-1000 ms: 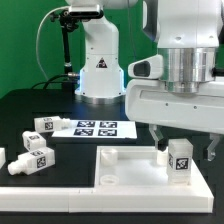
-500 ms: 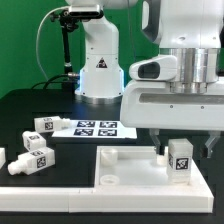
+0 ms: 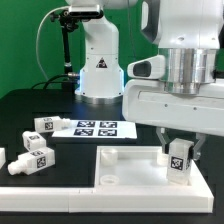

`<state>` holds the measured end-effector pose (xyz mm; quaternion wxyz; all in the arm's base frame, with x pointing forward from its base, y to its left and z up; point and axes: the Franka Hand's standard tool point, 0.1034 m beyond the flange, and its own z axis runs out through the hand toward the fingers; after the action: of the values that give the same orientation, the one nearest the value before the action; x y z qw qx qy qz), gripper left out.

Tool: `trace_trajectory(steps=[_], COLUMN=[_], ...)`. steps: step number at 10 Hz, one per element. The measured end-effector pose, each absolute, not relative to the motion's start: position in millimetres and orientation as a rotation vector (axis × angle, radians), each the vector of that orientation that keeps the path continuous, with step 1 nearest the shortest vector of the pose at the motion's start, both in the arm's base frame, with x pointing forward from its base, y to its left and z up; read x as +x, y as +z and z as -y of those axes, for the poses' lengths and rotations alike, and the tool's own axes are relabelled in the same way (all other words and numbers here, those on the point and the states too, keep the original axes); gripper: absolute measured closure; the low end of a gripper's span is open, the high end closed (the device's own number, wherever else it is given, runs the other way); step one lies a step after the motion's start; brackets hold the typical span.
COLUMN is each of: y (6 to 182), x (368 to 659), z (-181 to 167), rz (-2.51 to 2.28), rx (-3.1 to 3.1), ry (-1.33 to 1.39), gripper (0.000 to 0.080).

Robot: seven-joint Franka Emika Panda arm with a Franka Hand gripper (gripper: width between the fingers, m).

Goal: Assemble one leg

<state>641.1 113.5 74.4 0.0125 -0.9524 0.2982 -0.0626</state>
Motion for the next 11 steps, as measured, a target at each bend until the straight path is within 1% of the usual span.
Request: trace_trajectory(steps=[1,3,4,7,8,9,10,11], y=[74.1,74.2,73.8,73.0,72.9,72.6,73.1,74.2], x=[641.0,640.0,639.6,639.1,638.8,637.8,638.4,639.2], z=[-112.6,-109.8,-108.3,-108.0,-108.7,-112.0,-110.3,-108.6], rz=[-1.154,-1.668,-1.842,-2.021,-1.976,-1.779,-1.570,-1.386], rx=[-2.884,-2.564,-2.414,-2.257,-2.302,-2.479,-2.622,-2.728], ry=[-0.194,-0.107,-0.068,-0.051,-0.059,-0.085,-0.097,-0.107], gripper=[0.0514,0.0514,0.0513,0.0512,0.0449,0.0449,0.0262,0.0184])
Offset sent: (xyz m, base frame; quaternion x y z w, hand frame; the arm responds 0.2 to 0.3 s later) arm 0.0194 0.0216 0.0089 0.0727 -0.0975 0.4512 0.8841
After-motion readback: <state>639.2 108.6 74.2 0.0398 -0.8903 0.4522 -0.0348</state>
